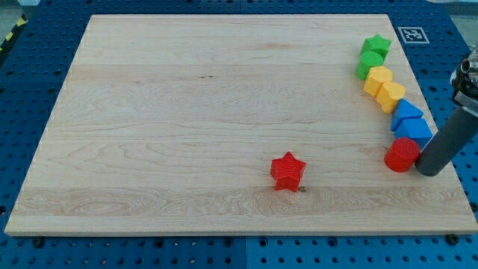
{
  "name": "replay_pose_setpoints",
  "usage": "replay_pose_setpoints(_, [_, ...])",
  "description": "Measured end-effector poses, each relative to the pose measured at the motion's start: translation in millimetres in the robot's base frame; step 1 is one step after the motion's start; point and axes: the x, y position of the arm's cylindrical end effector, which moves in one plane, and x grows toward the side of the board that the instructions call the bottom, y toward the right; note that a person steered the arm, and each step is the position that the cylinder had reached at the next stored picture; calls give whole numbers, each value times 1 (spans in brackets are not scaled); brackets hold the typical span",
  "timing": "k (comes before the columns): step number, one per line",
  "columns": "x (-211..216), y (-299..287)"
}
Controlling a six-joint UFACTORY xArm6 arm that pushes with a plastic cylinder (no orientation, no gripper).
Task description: Separate the red circle from blue cube
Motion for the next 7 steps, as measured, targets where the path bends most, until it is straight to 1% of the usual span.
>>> replay_pose_setpoints(2, [0, 6])
replay_pose_setpoints(4, [-2, -65])
replay_pose_setpoints(5, [-1, -68])
replay_pose_setpoints(6, [3, -37])
replay_pose_setpoints(7, [-21, -43])
